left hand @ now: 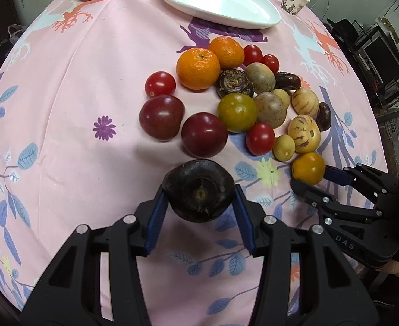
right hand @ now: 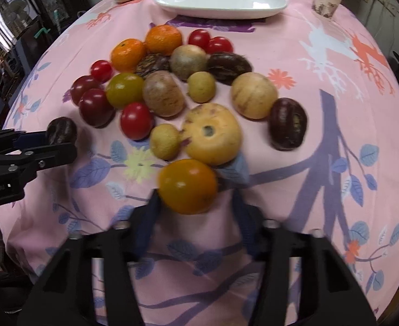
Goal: Organize fruits
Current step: 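Carry both fruits to the white plate and open both tools to release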
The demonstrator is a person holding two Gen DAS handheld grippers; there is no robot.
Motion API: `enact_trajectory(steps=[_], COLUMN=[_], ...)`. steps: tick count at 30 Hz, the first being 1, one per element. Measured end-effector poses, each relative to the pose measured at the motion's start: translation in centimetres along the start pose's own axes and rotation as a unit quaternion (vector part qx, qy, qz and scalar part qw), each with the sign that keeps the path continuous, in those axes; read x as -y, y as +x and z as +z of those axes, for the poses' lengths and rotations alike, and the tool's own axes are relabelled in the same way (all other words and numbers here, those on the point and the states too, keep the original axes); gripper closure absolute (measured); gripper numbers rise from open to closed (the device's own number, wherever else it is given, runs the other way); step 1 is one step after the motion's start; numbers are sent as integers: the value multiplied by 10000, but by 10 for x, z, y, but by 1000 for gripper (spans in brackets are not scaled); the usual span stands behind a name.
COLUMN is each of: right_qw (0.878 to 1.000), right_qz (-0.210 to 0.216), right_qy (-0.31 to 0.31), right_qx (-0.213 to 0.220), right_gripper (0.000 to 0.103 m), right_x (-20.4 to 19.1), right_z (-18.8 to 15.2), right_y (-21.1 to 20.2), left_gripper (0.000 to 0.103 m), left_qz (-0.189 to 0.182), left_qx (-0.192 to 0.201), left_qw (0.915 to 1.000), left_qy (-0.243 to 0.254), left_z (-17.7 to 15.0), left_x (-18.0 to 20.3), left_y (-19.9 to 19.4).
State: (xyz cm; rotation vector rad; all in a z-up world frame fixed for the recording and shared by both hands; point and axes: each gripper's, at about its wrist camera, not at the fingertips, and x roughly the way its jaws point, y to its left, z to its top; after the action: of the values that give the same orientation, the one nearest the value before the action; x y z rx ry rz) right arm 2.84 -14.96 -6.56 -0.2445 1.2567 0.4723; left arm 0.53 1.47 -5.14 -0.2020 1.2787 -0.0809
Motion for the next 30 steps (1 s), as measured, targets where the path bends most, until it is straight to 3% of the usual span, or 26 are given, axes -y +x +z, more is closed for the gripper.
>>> enact_trajectory(steps=[7,15,19,25,30], right_qw=[9986,9913,9870,9834,9892], right_qz=[460,734,791,695,591], right_qy=[268,1010,1158,1127,752], right_qx=[-40,413,782,1238,1109], right_gripper=[63,63,63,63,63], right_x=[13,43,60,80,89], right_z=[2,16,42,107,177], right_y=[-17,-49,-66,-70,-39], left_gripper=[54,54,54,54,54], left_qz=[-4,-123,-239,-229,-124], left_qx=[143,561,714,937,917], left_qw=[9999,9976,9957,9928,9943], left_qy=[83,397,542,712,532], left_z=[0,29,60,139,207], left_x=[3,17,26,39,38], left_y=[-10,-41,-50,-44,-12])
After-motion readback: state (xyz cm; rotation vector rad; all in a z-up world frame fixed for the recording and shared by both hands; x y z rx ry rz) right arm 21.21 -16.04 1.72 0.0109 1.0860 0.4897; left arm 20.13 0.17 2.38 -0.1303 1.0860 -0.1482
